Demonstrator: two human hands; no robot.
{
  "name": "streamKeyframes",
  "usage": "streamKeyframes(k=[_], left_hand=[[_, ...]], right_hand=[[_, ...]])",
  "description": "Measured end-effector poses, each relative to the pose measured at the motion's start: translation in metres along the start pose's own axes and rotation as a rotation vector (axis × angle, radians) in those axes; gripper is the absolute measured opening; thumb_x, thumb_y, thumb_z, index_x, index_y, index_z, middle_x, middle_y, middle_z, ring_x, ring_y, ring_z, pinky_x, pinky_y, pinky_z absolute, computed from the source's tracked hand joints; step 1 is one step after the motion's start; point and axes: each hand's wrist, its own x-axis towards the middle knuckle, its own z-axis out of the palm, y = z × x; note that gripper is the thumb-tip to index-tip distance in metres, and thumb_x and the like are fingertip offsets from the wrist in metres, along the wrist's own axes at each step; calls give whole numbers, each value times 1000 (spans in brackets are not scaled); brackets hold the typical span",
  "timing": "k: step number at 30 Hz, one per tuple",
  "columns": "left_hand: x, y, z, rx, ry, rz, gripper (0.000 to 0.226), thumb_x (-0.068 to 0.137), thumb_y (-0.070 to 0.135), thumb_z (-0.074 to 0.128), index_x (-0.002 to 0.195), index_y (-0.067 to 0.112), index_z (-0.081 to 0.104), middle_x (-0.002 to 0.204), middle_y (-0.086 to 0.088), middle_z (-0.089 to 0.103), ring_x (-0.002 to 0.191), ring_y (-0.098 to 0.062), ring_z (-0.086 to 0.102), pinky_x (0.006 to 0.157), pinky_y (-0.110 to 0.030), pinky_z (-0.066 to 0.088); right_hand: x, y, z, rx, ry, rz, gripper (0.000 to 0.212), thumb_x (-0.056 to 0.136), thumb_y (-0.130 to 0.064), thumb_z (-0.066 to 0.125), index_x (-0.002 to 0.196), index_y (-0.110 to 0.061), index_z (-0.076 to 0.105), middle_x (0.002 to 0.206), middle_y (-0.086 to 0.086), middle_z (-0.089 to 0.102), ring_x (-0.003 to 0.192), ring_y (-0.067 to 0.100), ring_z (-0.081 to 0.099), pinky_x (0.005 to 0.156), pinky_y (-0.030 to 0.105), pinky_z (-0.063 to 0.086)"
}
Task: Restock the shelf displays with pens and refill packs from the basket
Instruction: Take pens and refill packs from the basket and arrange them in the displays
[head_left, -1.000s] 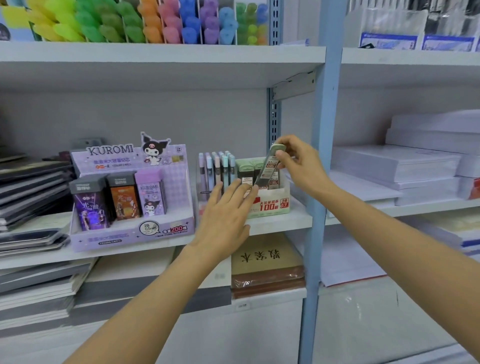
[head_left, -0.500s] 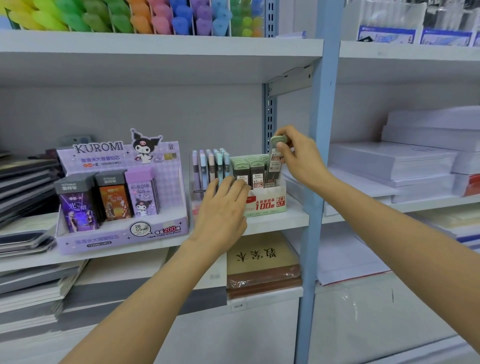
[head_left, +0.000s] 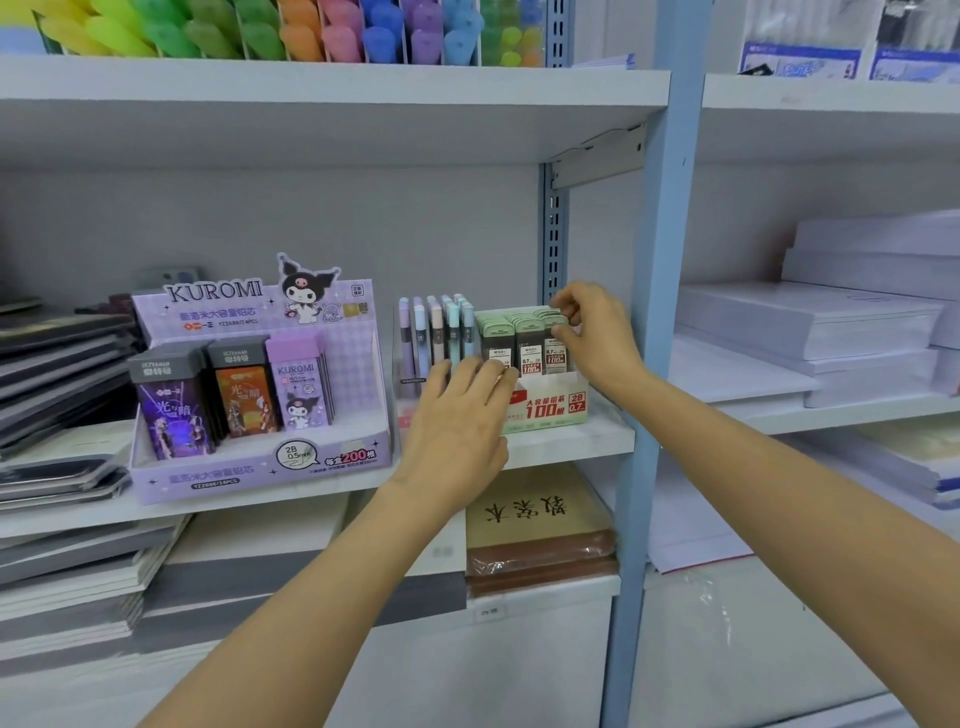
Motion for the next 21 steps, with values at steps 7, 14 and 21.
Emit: streamKeyframes(k=[7, 14, 21], left_hand=[[-8, -1, 5, 28, -44, 18, 77, 94, 38, 50, 156, 17, 9, 164, -6, -5, 149, -25, -14, 119, -51, -12], [-88, 4, 20, -180, 195, -6, 45, 73, 7, 69, 118, 9, 65, 130, -16, 57, 122, -37, 51, 106, -47, 32], [-253, 32, 109, -377, -166, -189, 36, 59, -7, 77, 90, 9, 70, 91, -8, 66, 88, -33, 65, 81, -37, 41]], right_hand=[[-15, 0, -4, -127, -186, -15, 46, 100, -23, 49, 143, -6, 43, 145, 13, 43, 135, 27, 31, 111, 35, 26], [-109, -22, -3, 140, 2, -237, 25, 97, -16, 50, 120, -11, 59, 116, -1, 55, 101, 11, 51, 88, 26, 41], [-279, -4, 103, 266, -776, -71, 16, 96, -16, 55, 109, -15, 64, 103, -2, 63, 85, 6, 57, 71, 17, 44]])
